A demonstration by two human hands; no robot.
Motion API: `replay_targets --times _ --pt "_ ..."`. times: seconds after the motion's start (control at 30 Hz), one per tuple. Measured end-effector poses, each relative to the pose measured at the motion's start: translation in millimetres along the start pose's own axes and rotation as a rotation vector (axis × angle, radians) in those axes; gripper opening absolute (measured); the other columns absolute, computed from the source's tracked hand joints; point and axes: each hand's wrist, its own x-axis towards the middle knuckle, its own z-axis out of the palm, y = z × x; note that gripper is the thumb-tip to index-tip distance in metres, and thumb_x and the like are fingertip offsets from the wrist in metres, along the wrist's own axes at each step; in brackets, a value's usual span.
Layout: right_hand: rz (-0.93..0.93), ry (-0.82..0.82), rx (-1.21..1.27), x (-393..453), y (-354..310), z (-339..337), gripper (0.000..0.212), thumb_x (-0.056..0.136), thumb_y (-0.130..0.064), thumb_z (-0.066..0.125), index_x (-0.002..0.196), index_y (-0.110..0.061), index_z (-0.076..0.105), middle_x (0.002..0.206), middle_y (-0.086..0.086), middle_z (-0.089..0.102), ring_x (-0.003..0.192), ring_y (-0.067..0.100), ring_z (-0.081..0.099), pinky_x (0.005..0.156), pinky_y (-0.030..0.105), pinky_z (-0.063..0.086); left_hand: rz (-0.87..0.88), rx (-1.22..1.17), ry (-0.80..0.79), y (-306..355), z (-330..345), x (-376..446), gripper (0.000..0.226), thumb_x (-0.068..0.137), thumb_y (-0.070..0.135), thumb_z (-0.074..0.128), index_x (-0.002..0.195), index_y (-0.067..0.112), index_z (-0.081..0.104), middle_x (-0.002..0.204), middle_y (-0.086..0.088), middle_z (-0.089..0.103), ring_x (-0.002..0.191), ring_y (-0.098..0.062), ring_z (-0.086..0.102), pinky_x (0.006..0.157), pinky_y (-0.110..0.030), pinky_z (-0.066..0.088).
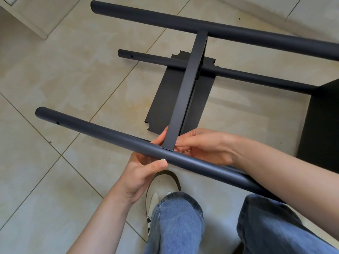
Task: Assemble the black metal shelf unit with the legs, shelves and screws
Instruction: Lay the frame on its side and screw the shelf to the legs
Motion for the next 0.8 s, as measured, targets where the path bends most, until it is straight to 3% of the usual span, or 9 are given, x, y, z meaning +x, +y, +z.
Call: replay_targets --times 0.13,0.37,0.5,0.57,0.7,0.8 --pt "0.007 0.005 -0.021 0.6 -0.4 -3.2 0.042 0.091 -0.016 0.061 0.124 0.011 0.059 0.089 0.011 0.063 0.079 0.016 0.057 0.078 0.026 0.052 0.005 0.006 -0.006 -0.7 -0.2 0.1 0.073 0.053 0.039 0.097 0.121 0.041 0.071 0.113 0.001 0.076 0.11 -0.012 0.069 0.089 -0.018 0.052" --pt "0.011 0.013 -0.096 1.2 1.1 -4.2 0.025 0.084 -0.025 0.067 0.099 -0.007 0.075 0.087 0.008 0.065 0.081 0.017 0.063 0.083 0.031 0.052 0.009 0.011 -0.009 -1.8 -2.2 1.8 0.073 0.056 0.039 0.097 0.123 0.039 0.07 0.112 -0.002 0.075 0.11 -0.016 0.069 0.091 -0.021 0.052" --pt "0.003 0.046 -0.098 2.9 1.5 -5.0 0.038 0.086 -0.022 0.067 0.113 0.005 0.068 0.091 0.01 0.065 0.094 0.025 0.057 0.091 0.038 0.048 -0.005 0.001 -0.001 -2.2 -2.7 1.7 0.075 0.051 0.039 0.098 0.121 0.041 0.071 0.11 -0.001 0.076 0.107 -0.014 0.069 0.088 -0.019 0.052" --pt "0.002 0.047 -0.097 3.4 1.8 -5.8 0.036 0.091 -0.019 0.064 0.115 0.007 0.066 0.089 0.009 0.065 0.094 0.026 0.055 0.091 0.038 0.048 -0.008 -0.005 0.005 -2.5 -2.9 1.4 0.075 0.049 0.039 0.099 0.119 0.042 0.072 0.109 -0.001 0.076 0.107 -0.014 0.07 0.087 -0.019 0.053" --pt "0.005 0.053 -0.161 2.6 0.9 -3.1 0.032 0.074 -0.034 0.073 0.089 -0.006 0.073 0.081 0.006 0.064 0.079 0.017 0.058 0.08 0.03 0.05 0.002 0.011 -0.004 -2.3 -2.8 2.0 0.075 0.053 0.039 0.098 0.123 0.04 0.07 0.11 -0.002 0.075 0.108 -0.016 0.069 0.09 -0.021 0.052" --pt "-0.014 0.096 -0.219 4.5 1.5 0.8 0.041 0.072 -0.039 0.076 0.095 -0.004 0.074 0.08 0.009 0.06 0.081 0.02 0.053 0.08 0.03 0.047 -0.011 0.011 0.006 -2.0 -3.2 1.9 0.075 0.052 0.04 0.098 0.122 0.041 0.071 0.111 -0.003 0.076 0.11 -0.017 0.07 0.089 -0.02 0.052"
